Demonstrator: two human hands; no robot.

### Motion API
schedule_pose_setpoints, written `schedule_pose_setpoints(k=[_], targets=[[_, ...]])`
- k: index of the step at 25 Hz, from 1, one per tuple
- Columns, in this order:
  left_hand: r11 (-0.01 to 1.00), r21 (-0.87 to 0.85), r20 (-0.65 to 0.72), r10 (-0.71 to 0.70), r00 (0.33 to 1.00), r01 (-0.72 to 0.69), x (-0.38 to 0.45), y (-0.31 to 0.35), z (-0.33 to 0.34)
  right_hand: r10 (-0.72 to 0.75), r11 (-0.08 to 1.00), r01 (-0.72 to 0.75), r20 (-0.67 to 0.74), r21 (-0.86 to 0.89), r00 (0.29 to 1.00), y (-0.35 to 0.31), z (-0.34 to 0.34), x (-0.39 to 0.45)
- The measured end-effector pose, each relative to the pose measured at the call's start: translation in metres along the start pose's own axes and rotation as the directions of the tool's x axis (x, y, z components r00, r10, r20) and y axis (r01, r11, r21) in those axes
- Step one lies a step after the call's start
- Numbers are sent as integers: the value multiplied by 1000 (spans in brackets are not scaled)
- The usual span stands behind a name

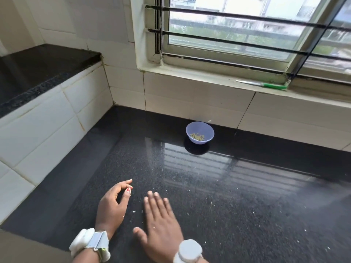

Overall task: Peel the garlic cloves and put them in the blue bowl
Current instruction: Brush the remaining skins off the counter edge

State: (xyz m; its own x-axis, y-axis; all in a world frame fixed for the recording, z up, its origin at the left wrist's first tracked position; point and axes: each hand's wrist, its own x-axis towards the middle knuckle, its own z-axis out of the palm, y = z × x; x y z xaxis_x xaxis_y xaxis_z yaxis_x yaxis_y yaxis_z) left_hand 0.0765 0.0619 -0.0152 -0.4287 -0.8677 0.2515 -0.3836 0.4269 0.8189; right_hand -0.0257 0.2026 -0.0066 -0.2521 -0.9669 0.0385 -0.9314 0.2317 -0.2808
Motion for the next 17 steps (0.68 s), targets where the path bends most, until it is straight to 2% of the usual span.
schedule_pose_setpoints(k=[2, 3, 5, 7, 9, 10, 12, 13, 15, 16, 17], targets=[[1000, -21, -3, -1, 1000, 1, -1, -1, 0, -45, 994, 37, 77, 105, 996, -1, -10, 11], [999, -37, -10, -2, 1000, 1, -1, -1, 1, -12, 977, 1, 49, 211, 999, 7, -19, 12], [997, -71, -24, 4, 1000, -6, -1, 3, 2, 191, 941, -166, -58, 296, 980, 35, -33, 9], [996, -92, -14, 0, 1000, -1, -1, 2, 0, 398, 911, -380, -96, 161, 912, 67, -45, 9], [995, -99, -7, 14, 1000, -15, -1, -2, 1, 493, 870, -492, -61, 23, 868, 81, -50, 10], [994, -110, -9, 19, 1000, -20, -1, -4, 2, 496, 868, -495, -48, 18, 867, 75, -46, 13], [991, -133, -7, 19, 1000, -19, 1, -5, 0, 382, 921, -375, -52, 101, 923, 44, -26, 17], [990, -139, -1, 21, 1000, -21, 3, -5, -1, 274, 958, -261, -108, 116, 956, 24, -13, 14], [988, -151, 12, 18, 1000, -16, 4, -4, 0, 125, 988, -97, -265, 118, 956, 0, 3, -1], [987, -162, 10, 14, 1000, -12, 4, -3, 1, 137, 989, -111, -311, 98, 941, -1, 7, -10], [985, -172, -1, 12, 1000, -12, 4, -3, -2, 197, 980, -185, -348, 69, 916, 2, 10, -18]])
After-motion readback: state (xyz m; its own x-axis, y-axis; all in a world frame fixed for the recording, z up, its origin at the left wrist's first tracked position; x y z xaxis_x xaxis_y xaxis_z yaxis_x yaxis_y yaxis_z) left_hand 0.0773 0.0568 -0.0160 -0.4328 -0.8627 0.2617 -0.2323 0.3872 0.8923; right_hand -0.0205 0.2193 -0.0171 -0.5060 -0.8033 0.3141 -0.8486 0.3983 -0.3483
